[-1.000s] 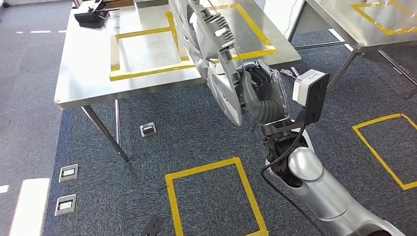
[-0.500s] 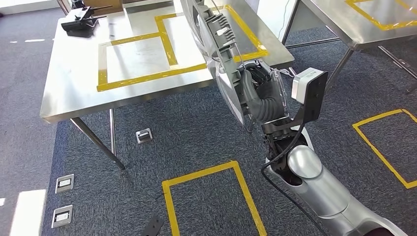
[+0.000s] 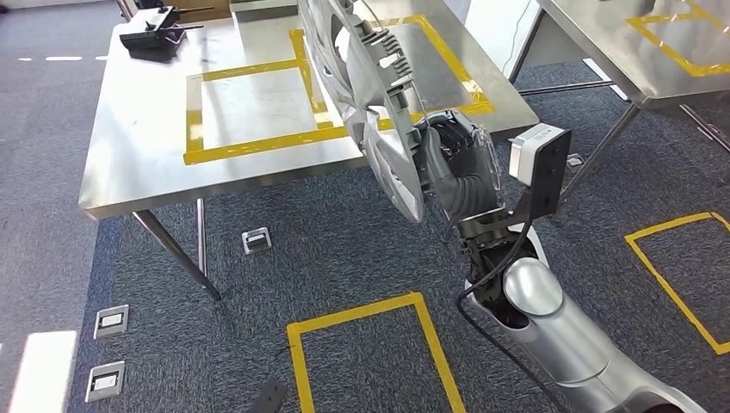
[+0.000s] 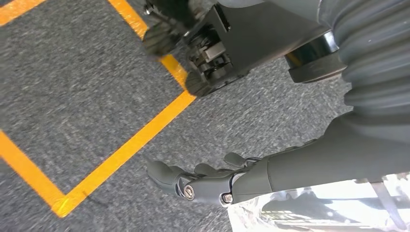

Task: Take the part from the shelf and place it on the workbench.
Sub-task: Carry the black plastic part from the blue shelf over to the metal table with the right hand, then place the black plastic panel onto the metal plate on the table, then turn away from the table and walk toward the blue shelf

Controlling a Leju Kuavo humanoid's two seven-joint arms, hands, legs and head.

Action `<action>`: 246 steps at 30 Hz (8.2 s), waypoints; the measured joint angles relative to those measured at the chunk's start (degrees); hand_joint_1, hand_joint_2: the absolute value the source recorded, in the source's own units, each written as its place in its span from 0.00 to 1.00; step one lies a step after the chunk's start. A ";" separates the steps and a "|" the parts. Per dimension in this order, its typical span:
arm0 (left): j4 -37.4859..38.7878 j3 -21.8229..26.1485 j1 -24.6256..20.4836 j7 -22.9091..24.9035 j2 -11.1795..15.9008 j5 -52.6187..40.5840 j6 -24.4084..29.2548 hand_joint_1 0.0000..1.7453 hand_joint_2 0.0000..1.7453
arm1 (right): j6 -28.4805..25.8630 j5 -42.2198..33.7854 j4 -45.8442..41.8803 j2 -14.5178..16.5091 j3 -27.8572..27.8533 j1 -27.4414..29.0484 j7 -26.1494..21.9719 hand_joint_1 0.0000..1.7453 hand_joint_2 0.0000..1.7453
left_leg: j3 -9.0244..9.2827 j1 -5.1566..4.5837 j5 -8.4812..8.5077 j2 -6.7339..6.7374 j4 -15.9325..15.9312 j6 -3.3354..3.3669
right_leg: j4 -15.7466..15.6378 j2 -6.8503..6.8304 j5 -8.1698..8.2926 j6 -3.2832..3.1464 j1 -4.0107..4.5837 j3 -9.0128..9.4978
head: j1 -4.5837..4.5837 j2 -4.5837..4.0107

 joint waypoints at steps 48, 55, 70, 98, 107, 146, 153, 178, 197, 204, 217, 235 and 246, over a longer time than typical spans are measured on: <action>-0.03 -0.04 0.16 -0.36 0.16 -0.34 -0.26 0.00 1.00 | 0.04 0.02 1.43 -0.19 -0.39 1.01 -0.50 1.00 1.00 | -6.01 -0.80 4.95 0.03 1.47 -1.54 | -7.91 0.21 -4.05 -2.25 0.10 9.88 | -0.82 0.00; 0.02 -0.04 -0.13 -0.33 0.24 -0.36 -0.25 0.00 1.00 | 0.10 0.02 1.38 -0.12 -0.54 0.94 -0.66 1.00 1.00 | -3.88 -0.41 3.23 0.02 -0.16 1.14 | 1.51 0.07 -8.24 -0.26 0.19 5.25 | -0.36 0.00; 0.07 -0.06 -0.27 -0.26 0.14 -0.40 -0.27 0.00 1.00 | 0.10 0.03 1.44 0.03 -0.56 0.89 -0.71 1.00 1.00 | -3.24 -0.47 -3.31 -0.01 6.88 -0.90 | -8.51 -0.09 -1.06 -2.95 0.56 6.85 | -0.52 0.00; 0.15 -0.06 0.08 -1.18 0.23 -0.43 -0.62 0.00 1.00 | -0.64 2.75 1.73 0.09 -0.40 1.14 0.52 1.00 1.00 | -5.28 -0.72 3.86 -0.14 0.62 -0.19 | -8.11 0.13 -5.64 -0.82 0.15 11.39 | -0.62 0.00; 0.15 -0.06 0.10 -1.19 0.23 0.08 -0.83 0.00 1.00 | -0.66 2.90 1.72 0.09 -0.40 1.23 0.66 1.00 1.00 | -5.12 -0.62 4.00 -0.14 0.36 -0.36 | -8.07 0.14 -5.64 -0.85 0.25 11.39 | -0.63 0.00; 0.17 -0.37 -0.07 -8.20 -1.08 -5.45 1.35 0.00 1.00 | 9.20 47.85 9.67 0.19 8.70 -7.26 26.72 1.00 1.00 | -5.15 -0.59 4.01 -0.16 0.29 -0.40 | -8.04 0.09 -5.65 -0.87 0.28 11.37 | -0.62 0.00; 0.16 -0.37 0.26 -9.08 -1.75 -4.89 -0.34 0.00 1.00 | 15.25 53.20 13.93 1.11 11.95 -8.85 29.00 1.00 1.00 | -5.16 -0.58 4.01 -0.18 0.28 -0.40 | -8.04 0.09 -5.65 -0.88 0.30 11.37 | -0.63 0.00; 0.65 -0.36 3.25 -11.41 -2.98 -3.10 -3.27 0.00 1.00 | 23.77 56.18 32.87 5.77 20.02 -9.19 29.01 1.00 1.00 | -5.13 -0.56 4.02 -0.18 0.28 -0.40 | -8.04 0.08 -5.69 -0.93 0.31 11.39 | -0.62 0.00; 1.33 -0.36 4.35 -8.74 -3.57 -0.05 -2.75 0.00 1.00 | 15.23 62.67 48.91 12.13 19.03 -13.44 36.16 1.00 1.00 | -5.12 -0.55 4.03 -0.19 0.28 -0.43 | -8.04 0.08 -5.69 -0.94 0.31 11.38 | -0.63 0.00; 1.62 -0.52 4.34 -7.84 -3.57 -0.54 -2.39 0.00 1.00 | 14.89 62.64 50.49 12.79 18.46 -13.72 34.88 0.00 0.00 | -5.11 -0.55 4.03 -0.19 0.28 -0.43 | -8.04 0.09 -5.69 -0.94 0.31 11.39 | -0.63 0.00; 1.76 -1.62 4.33 -8.23 -3.57 -1.45 -1.78 0.00 0.00 | 15.93 60.46 50.76 12.96 17.59 -13.57 31.65 0.00 0.00 | -5.06 -0.54 4.03 -0.17 0.28 -0.43 | -8.04 0.12 -5.69 -0.94 0.31 11.39 | -0.63 0.00; 2.34 -2.65 4.46 -12.65 -3.57 0.37 2.36 0.00 0.00 | 3.29 43.19 26.95 6.68 9.38 -5.62 20.68 0.00 0.00 | -4.96 -0.53 4.01 -0.12 0.28 -0.46 | -8.05 0.16 -5.68 -0.95 0.31 11.43 | -0.62 0.00; 3.13 -2.24 4.77 -16.00 -3.51 4.74 5.05 0.00 0.00 | -3.32 34.71 -3.51 -0.61 2.30 6.62 10.30 0.00 0.00 | -4.89 -0.53 3.95 -0.12 0.28 -0.50 | -8.07 0.17 -5.73 -1.01 0.31 11.48 | -0.62 0.00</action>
